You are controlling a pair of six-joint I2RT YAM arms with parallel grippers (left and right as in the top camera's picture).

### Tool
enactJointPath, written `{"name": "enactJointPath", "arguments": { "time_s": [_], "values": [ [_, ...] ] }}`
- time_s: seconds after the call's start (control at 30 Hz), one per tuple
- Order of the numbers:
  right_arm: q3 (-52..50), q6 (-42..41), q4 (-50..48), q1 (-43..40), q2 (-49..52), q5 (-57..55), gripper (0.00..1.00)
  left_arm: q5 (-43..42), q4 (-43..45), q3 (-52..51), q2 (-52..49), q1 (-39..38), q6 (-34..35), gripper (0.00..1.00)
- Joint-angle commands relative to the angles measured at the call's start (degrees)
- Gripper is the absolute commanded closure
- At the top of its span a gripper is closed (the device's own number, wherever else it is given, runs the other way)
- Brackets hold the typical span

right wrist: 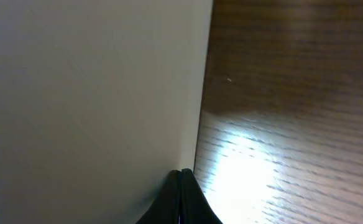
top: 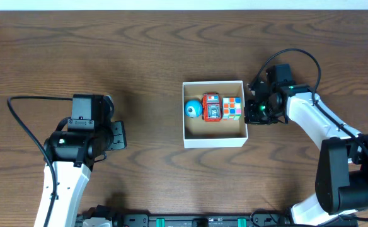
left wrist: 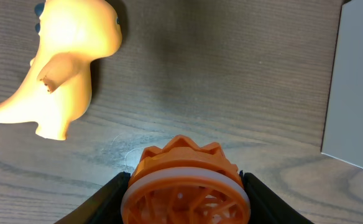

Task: Pack container
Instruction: 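Lift the orange toy with the left gripper and carry it over the box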

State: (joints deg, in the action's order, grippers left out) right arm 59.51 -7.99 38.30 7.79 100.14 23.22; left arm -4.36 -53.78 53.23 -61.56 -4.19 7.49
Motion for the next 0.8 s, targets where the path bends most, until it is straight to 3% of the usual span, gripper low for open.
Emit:
{"name": "enactJointPath", "arguments": {
  "time_s": [0.0,0.77],
  "values": [
    [0.13,3.02,-0.55,0.52,0.26,5.51,0.99,0.02,-0.17,1.05,0.11,-0.13,0.24,0.94],
    [0.11,7.65,-7.10,0.55,0.26,6.88,0.97,0.02,-0.15,1.05,0.11,-0.13,0.24,0.94]
  ]
}}
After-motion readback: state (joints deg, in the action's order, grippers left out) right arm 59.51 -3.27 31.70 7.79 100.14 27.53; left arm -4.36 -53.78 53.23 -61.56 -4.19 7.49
